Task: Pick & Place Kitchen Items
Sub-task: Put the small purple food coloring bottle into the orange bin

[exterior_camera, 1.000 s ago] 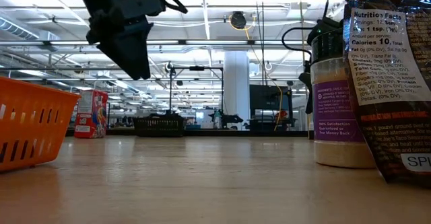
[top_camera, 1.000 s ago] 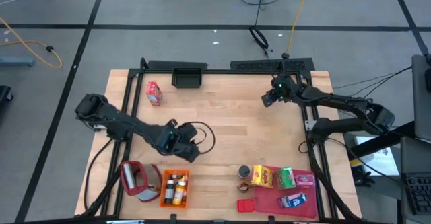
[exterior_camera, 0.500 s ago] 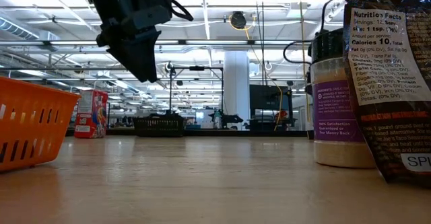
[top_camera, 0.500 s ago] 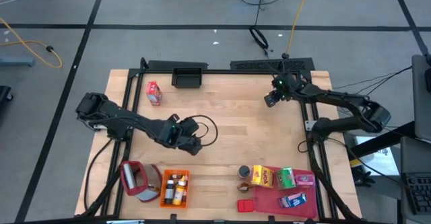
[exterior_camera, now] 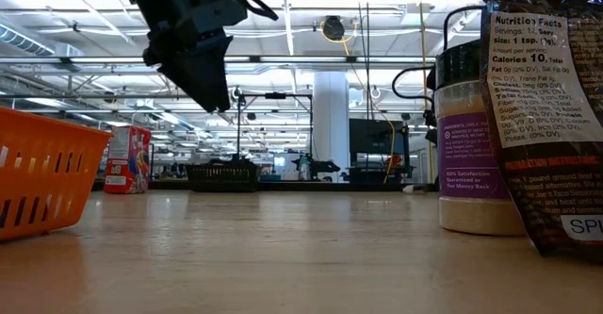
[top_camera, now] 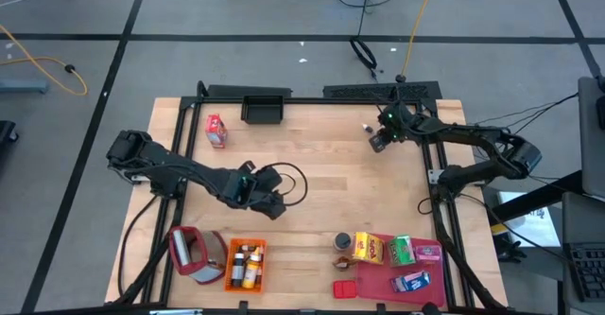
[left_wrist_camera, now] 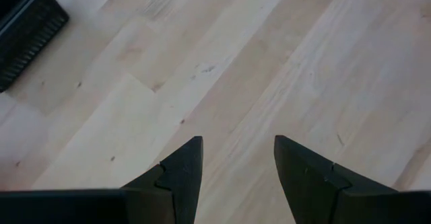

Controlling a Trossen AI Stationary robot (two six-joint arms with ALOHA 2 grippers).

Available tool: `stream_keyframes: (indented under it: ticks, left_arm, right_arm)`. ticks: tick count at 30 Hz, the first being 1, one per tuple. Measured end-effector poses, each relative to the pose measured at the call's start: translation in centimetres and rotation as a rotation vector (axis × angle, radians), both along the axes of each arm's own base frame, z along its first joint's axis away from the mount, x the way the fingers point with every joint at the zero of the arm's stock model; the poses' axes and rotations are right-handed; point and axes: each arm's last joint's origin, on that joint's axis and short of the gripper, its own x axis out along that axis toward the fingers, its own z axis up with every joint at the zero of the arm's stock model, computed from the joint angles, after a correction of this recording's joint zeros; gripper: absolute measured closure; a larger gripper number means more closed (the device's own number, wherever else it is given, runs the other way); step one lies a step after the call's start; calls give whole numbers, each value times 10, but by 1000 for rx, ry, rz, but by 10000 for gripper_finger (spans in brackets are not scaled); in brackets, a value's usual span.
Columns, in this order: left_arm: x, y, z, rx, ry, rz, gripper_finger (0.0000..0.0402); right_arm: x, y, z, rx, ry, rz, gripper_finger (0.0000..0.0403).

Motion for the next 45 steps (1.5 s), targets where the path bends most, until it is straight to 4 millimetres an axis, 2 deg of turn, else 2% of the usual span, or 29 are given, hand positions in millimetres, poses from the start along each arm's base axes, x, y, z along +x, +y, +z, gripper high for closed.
stream_keyframes:
  ticks: [5,11,17,22,33,41,45]
  left_arm:
    - [1,0,1,0,-12,-9,220]
    - [2,-1,1,-3,-21,-9,220]
    - [3,-1,1,-6,-34,-9,220]
    - [4,-1,2,-10,-47,-9,220]
    - [18,-5,9,17,-156,-128,220]
    - [28,-8,16,34,-264,-191,220]
    - [35,-10,22,47,-335,-237,220]
  right_arm:
    - [0,0,0,-1,10,8,359]
    - [0,1,0,-2,11,15,361]
    - [8,18,11,-4,-27,61,361]
    - [17,43,33,-38,-148,133,361]
    - [48,118,70,-27,-493,447,361]
    - [71,167,86,-48,-731,676,361]
    - [81,182,82,-40,-774,736,361]
